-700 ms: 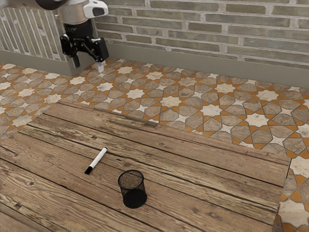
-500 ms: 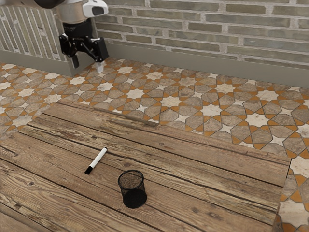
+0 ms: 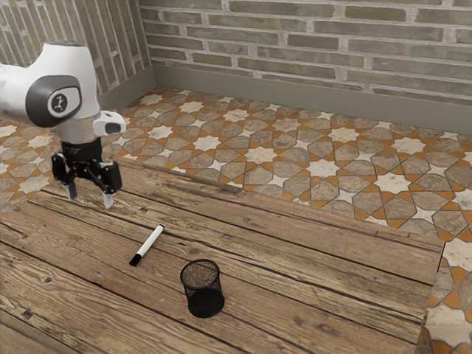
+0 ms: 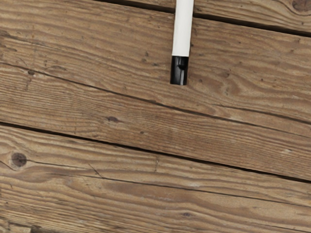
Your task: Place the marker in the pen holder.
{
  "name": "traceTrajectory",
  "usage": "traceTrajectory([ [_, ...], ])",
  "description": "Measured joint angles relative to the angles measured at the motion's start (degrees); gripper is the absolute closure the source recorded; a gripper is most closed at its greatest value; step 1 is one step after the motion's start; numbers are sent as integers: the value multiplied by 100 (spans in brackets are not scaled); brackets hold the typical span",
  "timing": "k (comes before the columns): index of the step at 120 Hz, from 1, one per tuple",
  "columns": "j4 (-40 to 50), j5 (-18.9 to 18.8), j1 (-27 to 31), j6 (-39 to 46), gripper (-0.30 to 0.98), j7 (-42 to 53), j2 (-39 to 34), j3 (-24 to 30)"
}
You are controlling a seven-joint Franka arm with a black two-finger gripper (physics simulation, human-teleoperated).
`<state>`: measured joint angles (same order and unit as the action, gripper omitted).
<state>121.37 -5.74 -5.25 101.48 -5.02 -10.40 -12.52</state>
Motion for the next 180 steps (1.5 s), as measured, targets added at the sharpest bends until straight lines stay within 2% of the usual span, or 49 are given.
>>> traceTrajectory([
  [16,432,4,7,838,0,-35,447,-102],
  [37,514,56,45,2244,0,73,1357,-94],
  [60,548,231,-13,3106,0,274,1697,103],
  [89,207,478,2,3408,0,483,2403,209],
  [114,-59,539,8,3438,0,607,2684,183],
  [180,-925,633,56,3045,3,834,3466,-35],
])
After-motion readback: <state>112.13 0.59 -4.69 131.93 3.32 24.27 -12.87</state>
